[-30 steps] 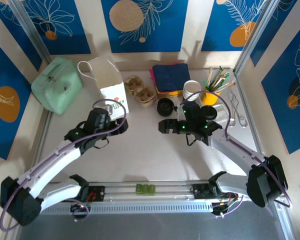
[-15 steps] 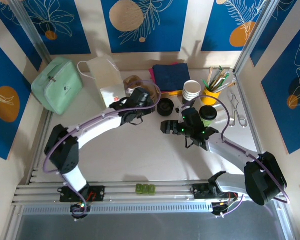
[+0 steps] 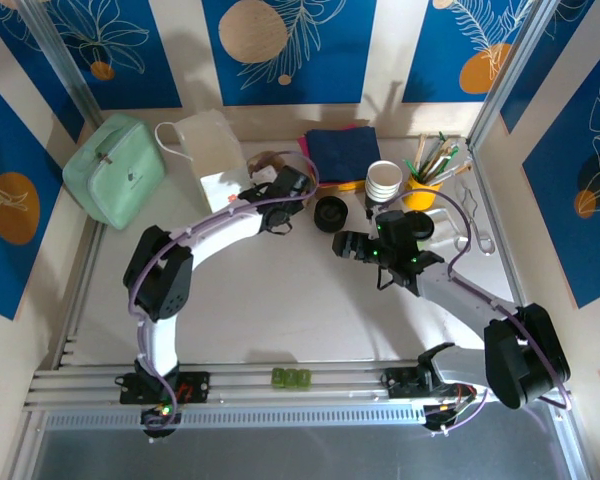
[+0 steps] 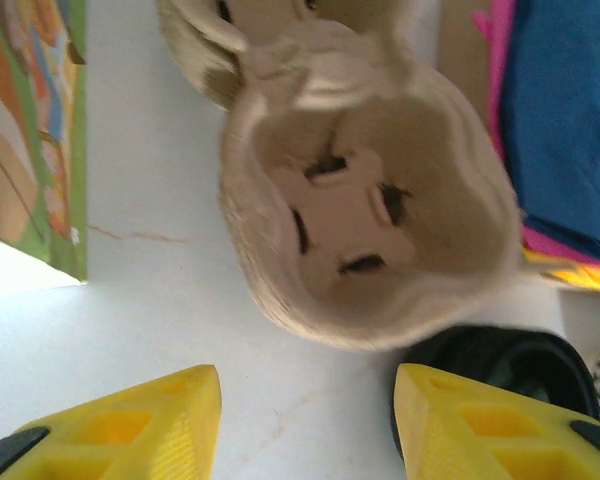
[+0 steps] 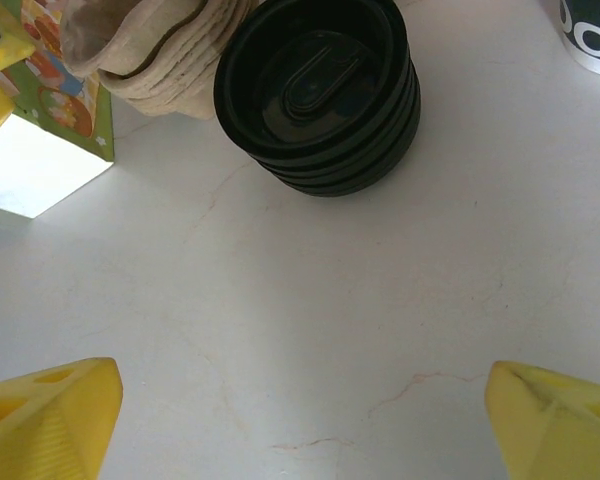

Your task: Pack the takeout coffee

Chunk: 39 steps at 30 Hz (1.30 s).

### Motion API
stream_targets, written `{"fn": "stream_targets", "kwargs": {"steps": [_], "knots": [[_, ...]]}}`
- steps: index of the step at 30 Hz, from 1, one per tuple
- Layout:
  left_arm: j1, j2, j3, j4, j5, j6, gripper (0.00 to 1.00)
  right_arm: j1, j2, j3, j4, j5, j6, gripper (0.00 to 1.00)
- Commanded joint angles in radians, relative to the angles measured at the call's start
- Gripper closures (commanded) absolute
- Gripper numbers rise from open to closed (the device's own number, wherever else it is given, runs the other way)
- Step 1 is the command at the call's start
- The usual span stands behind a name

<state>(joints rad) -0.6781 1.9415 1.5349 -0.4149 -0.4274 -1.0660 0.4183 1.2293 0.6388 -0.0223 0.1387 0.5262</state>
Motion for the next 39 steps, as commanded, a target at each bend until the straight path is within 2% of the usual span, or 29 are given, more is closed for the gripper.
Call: {"fn": "stream_targets", "kwargs": {"steps": [1, 6, 9, 23, 27, 39], "knots": [[0.029, 0.030, 0.040, -0.037, -0.001, -0.060, 0.54, -0.007, 0.010, -0.004, 0.007, -0.017, 0.012, 0.06], [0.056, 0.070, 0.070, -0.022, 0.062, -0.058, 0.61, -0.010, 0.032, 0.012, -0.004, -0.027, 0.012, 0.06], [0.061, 0.082, 0.070, -0.001, 0.078, -0.073, 0.62, -0.012, 0.039, 0.019, -0.009, -0.031, 0.013, 0.06], [0.067, 0.133, 0.101, 0.038, 0.103, -0.084, 0.68, -0.015, 0.053, 0.030, -0.017, -0.042, 0.015, 0.06], [0.066, 0.140, 0.112, 0.041, 0.113, -0.075, 0.75, -0.014, 0.059, 0.036, -0.022, -0.044, 0.014, 0.06], [0.067, 0.109, 0.103, 0.049, 0.094, -0.048, 0.84, -0.012, 0.067, 0.043, -0.024, -0.050, 0.015, 0.06]]}}
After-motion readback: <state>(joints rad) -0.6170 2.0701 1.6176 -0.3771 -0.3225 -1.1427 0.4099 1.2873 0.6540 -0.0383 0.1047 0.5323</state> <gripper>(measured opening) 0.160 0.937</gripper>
